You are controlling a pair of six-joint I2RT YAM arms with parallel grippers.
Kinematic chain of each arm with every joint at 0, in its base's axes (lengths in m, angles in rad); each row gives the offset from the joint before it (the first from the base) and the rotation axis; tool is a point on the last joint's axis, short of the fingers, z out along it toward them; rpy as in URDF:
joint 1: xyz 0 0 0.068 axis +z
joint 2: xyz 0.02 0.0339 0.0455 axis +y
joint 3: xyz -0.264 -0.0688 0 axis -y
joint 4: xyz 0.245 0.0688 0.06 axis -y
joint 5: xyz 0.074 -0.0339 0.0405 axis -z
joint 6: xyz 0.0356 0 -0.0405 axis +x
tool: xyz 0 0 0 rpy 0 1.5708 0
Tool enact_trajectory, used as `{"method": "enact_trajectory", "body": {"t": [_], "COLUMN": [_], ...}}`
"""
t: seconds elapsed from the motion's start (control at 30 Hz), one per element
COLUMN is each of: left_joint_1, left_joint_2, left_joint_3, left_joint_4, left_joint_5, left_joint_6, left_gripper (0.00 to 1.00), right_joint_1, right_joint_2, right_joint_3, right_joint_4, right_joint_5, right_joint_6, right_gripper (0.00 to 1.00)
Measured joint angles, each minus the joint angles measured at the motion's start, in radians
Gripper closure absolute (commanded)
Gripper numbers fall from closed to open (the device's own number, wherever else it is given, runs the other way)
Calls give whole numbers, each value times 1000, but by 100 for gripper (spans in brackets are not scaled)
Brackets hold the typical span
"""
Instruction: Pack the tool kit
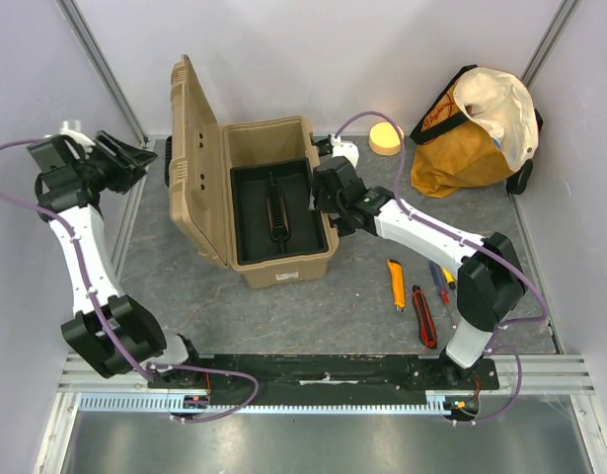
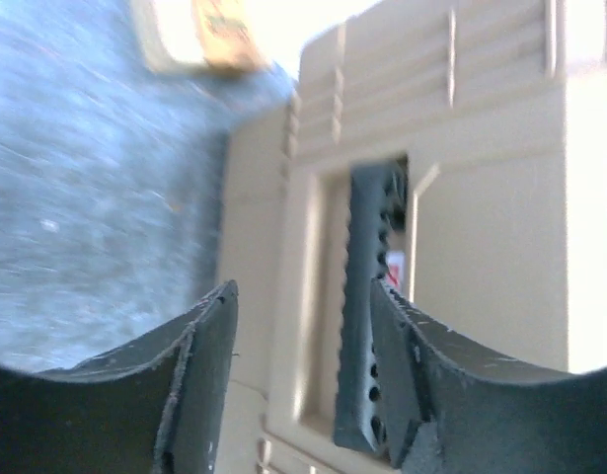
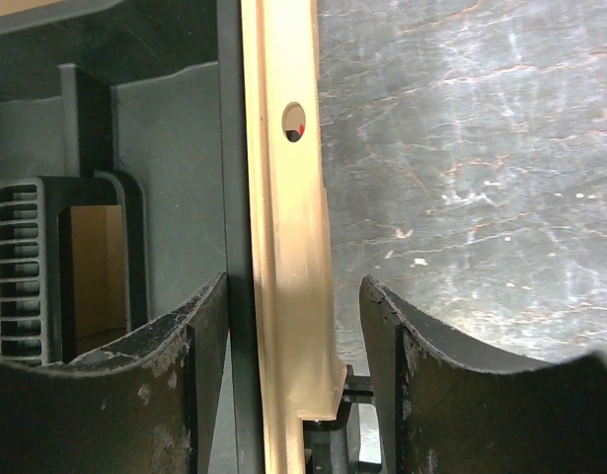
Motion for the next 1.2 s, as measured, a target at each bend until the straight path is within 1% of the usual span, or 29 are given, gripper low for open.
{"method": "enact_trajectory", "body": {"t": [0.07,0.13,0.2,0.27,0.37,0.5,0.57,0.63,0.73,0.83,1.07,1.17,1.2], "left_joint_1": [19,27,27,27,27,25,25,23,9,-12,-61,-74,-78], "left_joint_2": [-26,-68,-121,-172,-233,-280,-298,-324,-368,-397,-407,-409,-409], "left_joint_3": [33,58,69,76,80,79,75,69,67,71,103,107,107], "left_joint_4": [-9,-14,-21,-23,-17,-4,8,19,35,45,38,32,30], "left_joint_5": [-114,-222,-299,-339,-332,-242,-191,-144,-90,-42,19,32,33], "left_joint_6": [7,13,16,19,24,24,24,20,0,-15,-26,-26,-26], "left_gripper": [30,28,27,27,27,27,27,30,31,31,31,31,31], "right_joint_1": [-8,-19,-28,-39,-45,-30,4,48,117,160,194,199,201], "right_joint_2": [0,0,-1,-5,-26,-70,-84,-87,-75,-22,181,240,251], "right_joint_3": [11,27,42,60,95,142,163,183,199,229,325,343,344], "right_joint_4": [-21,-53,-83,-112,-138,-128,-114,-100,-92,-97,-150,-175,-185], "right_joint_5": [9,25,43,55,80,91,85,79,62,55,63,63,64], "right_joint_6": [-14,-34,-55,-76,-114,-180,-212,-241,-277,-294,-299,-293,-291], "right_gripper": [34,26,19,13,11,14,17,21,24,25,28,35,40]}}
